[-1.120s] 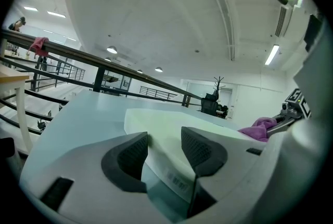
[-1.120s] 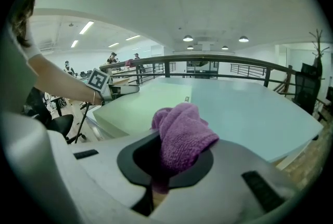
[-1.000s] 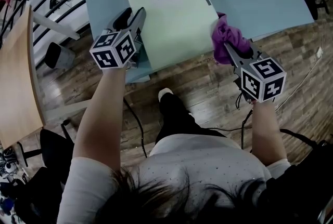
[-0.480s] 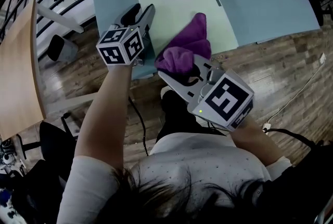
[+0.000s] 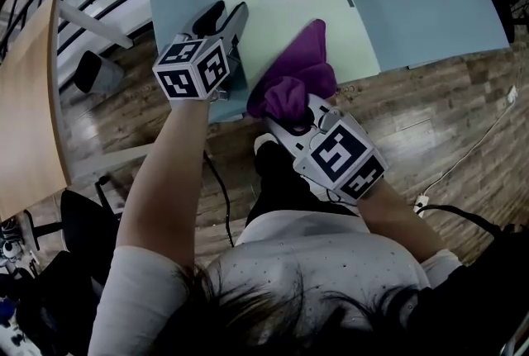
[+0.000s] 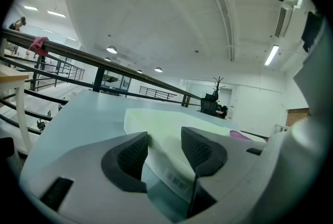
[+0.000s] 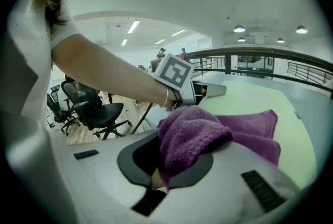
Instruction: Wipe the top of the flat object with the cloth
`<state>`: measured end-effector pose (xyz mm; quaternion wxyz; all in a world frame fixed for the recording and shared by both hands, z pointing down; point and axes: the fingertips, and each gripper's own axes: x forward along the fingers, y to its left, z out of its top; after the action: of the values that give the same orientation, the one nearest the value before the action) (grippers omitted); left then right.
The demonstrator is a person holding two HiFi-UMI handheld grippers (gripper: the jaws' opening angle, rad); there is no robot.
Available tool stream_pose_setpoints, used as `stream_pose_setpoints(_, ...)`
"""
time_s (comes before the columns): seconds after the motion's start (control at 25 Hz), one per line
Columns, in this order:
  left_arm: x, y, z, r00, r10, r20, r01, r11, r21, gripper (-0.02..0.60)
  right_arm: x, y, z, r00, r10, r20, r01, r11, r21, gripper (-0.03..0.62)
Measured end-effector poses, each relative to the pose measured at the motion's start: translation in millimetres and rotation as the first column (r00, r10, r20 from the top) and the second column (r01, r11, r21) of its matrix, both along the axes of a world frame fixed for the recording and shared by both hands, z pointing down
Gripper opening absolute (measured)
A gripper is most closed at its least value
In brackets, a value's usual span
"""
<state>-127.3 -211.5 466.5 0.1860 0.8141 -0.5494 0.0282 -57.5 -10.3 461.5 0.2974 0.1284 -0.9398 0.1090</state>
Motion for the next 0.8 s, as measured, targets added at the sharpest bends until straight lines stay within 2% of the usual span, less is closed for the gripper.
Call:
stream_pose_setpoints(0.44, 2, -2, 1, 1.000, -0.003, 0.003, 0.003, 1.000, -0.005, 0.201, 66, -29, 5, 0.989, 0.140, -0.038, -0.141, 0.990, -0.019, 0.008)
stream_pose_setpoints(0.8, 0, -2, 3, 1.000, -0.002, 0.004, 0.002, 1.000, -0.009, 0.201, 129, -58, 9, 0.953, 0.285, -0.101, -0.286, 0.958, 0.002, 0.008)
